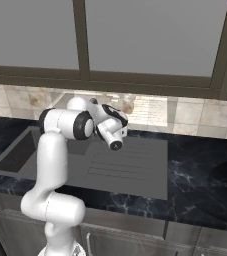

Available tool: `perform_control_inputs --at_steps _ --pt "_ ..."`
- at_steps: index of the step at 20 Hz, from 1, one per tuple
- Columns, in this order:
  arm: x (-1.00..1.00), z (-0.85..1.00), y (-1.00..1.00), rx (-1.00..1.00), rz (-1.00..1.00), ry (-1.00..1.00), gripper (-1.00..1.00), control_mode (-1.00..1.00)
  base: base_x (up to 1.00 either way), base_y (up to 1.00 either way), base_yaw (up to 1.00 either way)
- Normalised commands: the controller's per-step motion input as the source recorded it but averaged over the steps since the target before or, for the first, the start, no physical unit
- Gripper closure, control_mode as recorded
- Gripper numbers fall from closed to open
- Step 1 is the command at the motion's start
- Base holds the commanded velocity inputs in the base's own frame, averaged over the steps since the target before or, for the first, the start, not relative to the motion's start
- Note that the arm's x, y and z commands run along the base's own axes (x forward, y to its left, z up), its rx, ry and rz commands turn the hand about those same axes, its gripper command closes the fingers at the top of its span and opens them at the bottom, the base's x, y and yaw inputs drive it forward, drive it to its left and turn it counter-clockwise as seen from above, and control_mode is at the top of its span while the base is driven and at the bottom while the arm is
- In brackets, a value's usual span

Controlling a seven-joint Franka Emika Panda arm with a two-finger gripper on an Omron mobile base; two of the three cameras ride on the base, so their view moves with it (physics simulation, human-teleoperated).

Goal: Soak the sponge with water for a few seconds and then drop it inside the sink.

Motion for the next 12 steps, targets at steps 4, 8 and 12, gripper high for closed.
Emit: perform_control_inputs --at_steps 4,8,12 --pt "0.30 -0.08 0.00 0.00 0.00 0.00 -1.00 -1.00 0.00 0.00 0.00" --pt "0.29 -0.12 0.00 0.00 0.00 0.00 -1.00 -1.00 0.00 0.00 0.00" --pt "0.24 -0.15 -0.01 0.00 0.00 -0.01 -1.00 -1.00 0.00 0.00 0.00"
